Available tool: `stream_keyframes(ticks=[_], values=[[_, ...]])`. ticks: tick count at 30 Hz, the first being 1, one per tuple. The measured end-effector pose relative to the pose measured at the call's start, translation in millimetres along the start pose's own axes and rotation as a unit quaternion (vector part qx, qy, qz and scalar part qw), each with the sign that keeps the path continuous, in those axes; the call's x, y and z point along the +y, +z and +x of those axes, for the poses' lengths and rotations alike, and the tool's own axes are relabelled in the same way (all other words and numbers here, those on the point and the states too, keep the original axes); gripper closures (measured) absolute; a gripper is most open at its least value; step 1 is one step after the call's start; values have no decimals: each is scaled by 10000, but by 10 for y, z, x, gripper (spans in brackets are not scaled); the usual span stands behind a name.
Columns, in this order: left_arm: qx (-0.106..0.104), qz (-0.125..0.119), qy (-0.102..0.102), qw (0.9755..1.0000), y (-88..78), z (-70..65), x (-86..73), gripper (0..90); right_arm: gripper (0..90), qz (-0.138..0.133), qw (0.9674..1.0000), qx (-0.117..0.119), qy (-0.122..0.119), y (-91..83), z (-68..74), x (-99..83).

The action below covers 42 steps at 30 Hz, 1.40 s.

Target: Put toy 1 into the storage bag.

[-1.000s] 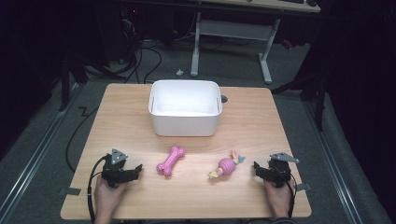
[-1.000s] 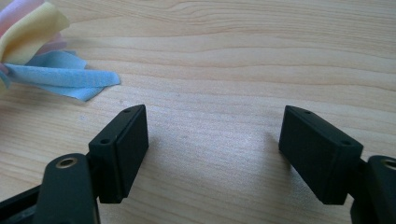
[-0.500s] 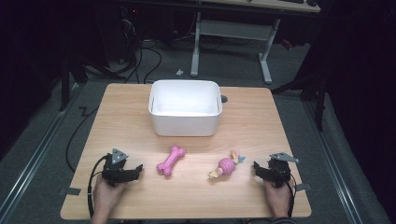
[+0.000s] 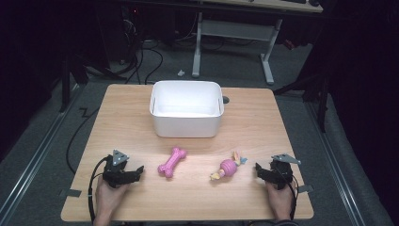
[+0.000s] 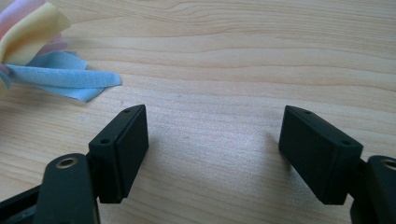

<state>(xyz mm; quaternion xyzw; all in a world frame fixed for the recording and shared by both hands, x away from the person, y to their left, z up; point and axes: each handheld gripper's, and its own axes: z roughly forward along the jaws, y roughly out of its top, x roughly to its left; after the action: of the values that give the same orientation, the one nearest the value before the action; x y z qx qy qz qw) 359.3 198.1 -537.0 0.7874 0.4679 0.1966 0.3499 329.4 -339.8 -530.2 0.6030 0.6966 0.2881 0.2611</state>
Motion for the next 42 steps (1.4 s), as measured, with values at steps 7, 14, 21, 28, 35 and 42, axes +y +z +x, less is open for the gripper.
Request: stream_keyframes(ticks=[7,14,21,28,35,42], values=[[-44,-48,-72,10000,-17,23,-9,204,241,0,10000,0,-2,0,0,0],[-99,-102,-110,9998,-35,28,-5,211,241,-7,10000,-4,-5,1,1,0],[-142,-153,-102,9997,-88,8,27,222,242,-9,10000,-4,-9,1,1,-1],[-193,-204,-72,9996,-138,-31,59,229,242,-9,10000,0,-11,1,1,-1],[-277,-210,-17,9994,-186,-86,108,237,241,-9,10000,4,-15,1,2,-1],[-358,-211,62,9991,-220,-145,159,243,241,-22,10000,16,-30,2,1,-1]])
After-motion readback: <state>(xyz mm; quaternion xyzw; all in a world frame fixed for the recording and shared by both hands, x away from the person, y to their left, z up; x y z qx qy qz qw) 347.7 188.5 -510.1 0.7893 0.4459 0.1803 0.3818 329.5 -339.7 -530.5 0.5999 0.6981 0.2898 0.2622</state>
